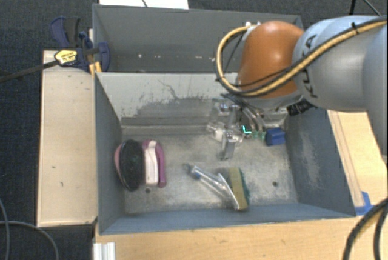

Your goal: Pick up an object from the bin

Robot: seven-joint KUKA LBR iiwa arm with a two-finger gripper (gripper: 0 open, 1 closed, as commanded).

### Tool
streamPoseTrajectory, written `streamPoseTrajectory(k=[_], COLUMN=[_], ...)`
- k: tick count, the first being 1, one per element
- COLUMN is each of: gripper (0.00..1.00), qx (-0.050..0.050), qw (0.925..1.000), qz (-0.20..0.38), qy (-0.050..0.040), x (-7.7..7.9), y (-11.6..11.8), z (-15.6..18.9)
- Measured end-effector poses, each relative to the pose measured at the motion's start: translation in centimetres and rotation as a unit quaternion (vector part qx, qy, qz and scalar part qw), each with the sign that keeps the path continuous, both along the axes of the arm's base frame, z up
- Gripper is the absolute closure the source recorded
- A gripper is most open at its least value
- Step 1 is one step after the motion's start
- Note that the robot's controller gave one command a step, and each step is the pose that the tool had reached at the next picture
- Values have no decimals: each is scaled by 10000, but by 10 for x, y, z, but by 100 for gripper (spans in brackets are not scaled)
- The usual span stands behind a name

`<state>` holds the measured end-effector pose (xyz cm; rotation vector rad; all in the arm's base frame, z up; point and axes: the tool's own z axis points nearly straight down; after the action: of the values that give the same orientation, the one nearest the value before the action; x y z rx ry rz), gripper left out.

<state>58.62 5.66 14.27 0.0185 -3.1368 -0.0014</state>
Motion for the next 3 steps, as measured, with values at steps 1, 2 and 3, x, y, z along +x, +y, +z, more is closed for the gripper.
streamPoseTrajectory(k=[1, 2, 3], gripper=[0, 100, 100], qx=[11, 8, 4], qw=[9938, 9937, 9895], qz=[-1107, -1120, -1447], qy=[-21, -37, -26], x=[-77, -76, -58], y=[8, 8, 4], z=[-72, -71, -71])
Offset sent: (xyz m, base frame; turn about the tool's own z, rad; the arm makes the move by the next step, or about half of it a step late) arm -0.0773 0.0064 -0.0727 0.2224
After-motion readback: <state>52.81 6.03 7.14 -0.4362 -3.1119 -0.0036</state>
